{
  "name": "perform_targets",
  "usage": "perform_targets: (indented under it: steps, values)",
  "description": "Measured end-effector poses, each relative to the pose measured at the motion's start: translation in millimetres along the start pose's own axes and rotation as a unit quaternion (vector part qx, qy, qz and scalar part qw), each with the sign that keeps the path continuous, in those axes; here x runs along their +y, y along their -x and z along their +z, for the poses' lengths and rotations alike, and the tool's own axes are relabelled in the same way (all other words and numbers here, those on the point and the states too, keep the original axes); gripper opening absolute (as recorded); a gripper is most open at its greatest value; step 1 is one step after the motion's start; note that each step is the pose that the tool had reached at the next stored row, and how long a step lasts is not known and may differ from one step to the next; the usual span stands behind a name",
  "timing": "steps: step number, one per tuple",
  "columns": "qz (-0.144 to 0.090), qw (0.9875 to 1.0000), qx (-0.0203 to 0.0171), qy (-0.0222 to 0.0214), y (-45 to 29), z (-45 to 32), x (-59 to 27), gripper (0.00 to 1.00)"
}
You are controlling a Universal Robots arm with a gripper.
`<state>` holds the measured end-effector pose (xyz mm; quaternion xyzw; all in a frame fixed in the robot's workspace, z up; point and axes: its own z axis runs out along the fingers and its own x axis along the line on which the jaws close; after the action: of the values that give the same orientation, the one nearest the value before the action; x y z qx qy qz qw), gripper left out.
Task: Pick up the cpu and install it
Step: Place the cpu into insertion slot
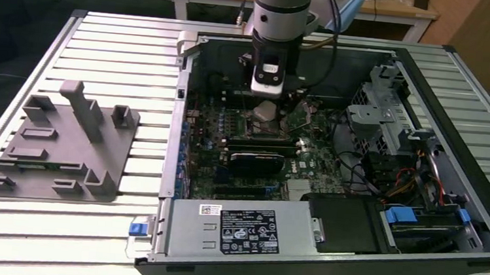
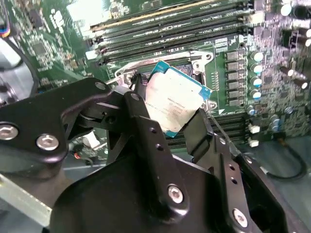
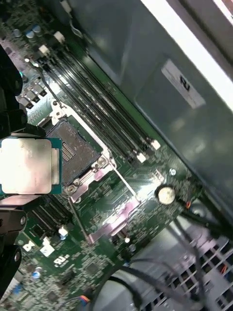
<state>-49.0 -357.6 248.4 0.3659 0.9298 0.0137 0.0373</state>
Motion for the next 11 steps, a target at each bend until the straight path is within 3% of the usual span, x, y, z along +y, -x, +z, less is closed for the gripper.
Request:
perform_targets:
  steps: [6,11]
  values:
    - [0.054,0.9985,-0.0029,-0.0032,0.0,0.1,0.0,0.55]
    - [0.099,0.995,-0.0052,-0.0059,0.0,0.2,0.0,0.55]
